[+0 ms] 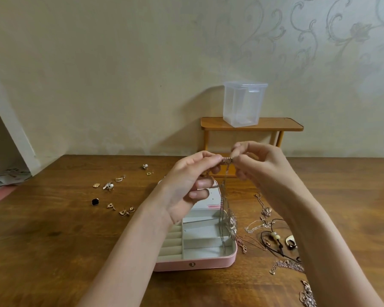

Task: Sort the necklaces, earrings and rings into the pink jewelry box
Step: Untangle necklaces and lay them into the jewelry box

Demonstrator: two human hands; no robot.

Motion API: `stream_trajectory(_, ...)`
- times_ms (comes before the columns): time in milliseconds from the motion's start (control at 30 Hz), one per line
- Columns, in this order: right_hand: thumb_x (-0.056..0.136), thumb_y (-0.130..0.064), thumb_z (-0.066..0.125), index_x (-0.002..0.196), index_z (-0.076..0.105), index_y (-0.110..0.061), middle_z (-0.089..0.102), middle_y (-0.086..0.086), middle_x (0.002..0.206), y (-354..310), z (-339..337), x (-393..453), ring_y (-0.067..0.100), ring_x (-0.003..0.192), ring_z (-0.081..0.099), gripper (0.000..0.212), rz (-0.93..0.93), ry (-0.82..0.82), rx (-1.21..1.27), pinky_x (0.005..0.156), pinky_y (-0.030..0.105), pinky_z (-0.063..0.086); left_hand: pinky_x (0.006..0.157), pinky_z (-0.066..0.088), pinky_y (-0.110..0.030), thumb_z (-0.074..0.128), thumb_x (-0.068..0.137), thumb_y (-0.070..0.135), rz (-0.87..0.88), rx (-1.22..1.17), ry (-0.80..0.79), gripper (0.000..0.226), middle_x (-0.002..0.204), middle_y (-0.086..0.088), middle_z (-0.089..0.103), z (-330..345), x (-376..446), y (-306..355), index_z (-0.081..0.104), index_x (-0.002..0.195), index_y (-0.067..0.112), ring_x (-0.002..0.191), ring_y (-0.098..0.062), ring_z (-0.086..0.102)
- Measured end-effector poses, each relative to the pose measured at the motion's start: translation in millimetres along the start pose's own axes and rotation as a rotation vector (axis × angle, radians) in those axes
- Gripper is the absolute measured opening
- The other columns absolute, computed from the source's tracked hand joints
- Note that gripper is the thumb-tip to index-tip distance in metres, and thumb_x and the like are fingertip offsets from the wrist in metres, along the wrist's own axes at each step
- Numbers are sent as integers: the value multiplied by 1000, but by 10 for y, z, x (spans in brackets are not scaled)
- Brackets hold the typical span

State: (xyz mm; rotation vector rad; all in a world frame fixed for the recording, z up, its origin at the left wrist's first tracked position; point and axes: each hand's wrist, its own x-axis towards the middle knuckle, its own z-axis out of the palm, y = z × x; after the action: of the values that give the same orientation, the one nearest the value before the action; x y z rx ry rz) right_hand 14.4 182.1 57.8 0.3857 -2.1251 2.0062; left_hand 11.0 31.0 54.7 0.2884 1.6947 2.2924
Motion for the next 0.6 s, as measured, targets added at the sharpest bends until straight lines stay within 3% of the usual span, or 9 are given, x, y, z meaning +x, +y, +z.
stream_trajectory(67,69,-18,66,67,59,-13,53,-4,71,10,1,2,9,58,45,8,-27,-90,-197,58,21,38,29,17,-9,54,90,15,-9,14,22,16,64,4,48,16,10,-19,55,74,15,35,0,29)
stream_trajectory(200,57,-49,57,69,56,-17,52,-11,74,22,6,31,-1,65,49,34,-162,-171,-533,61,14,40,29,19,-9,55,90,22,-18,113,28,18,63,4,47,26,22,-70,55,77,9,36,-1,30)
stream_trajectory(333,74,-26,62,66,58,-18,56,-10,73,5,-53,17,-1,63,51,12,-140,-238,-365,61,15,40,29,18,-9,61,78,29,-10,99,15,21,56,6,48,31,11,-44,57,71,10,36,0,31)
stream_trajectory(467,79,-16,68,71,64,-8,63,3,82,-6,-81,-14,4,70,57,12,-112,-262,-204,61,13,43,31,19,-8,63,70,33,30,161,4,28,52,10,49,38,3,-39,61,79,7,36,0,32)
stream_trajectory(600,76,-12,70,70,66,-8,61,4,89,32,-122,-1,9,69,54,8,-69,-295,20,61,18,44,30,16,-8,62,70,31,-33,47,-50,21,52,7,46,22,6,-16,65,56,16,35,1,31)
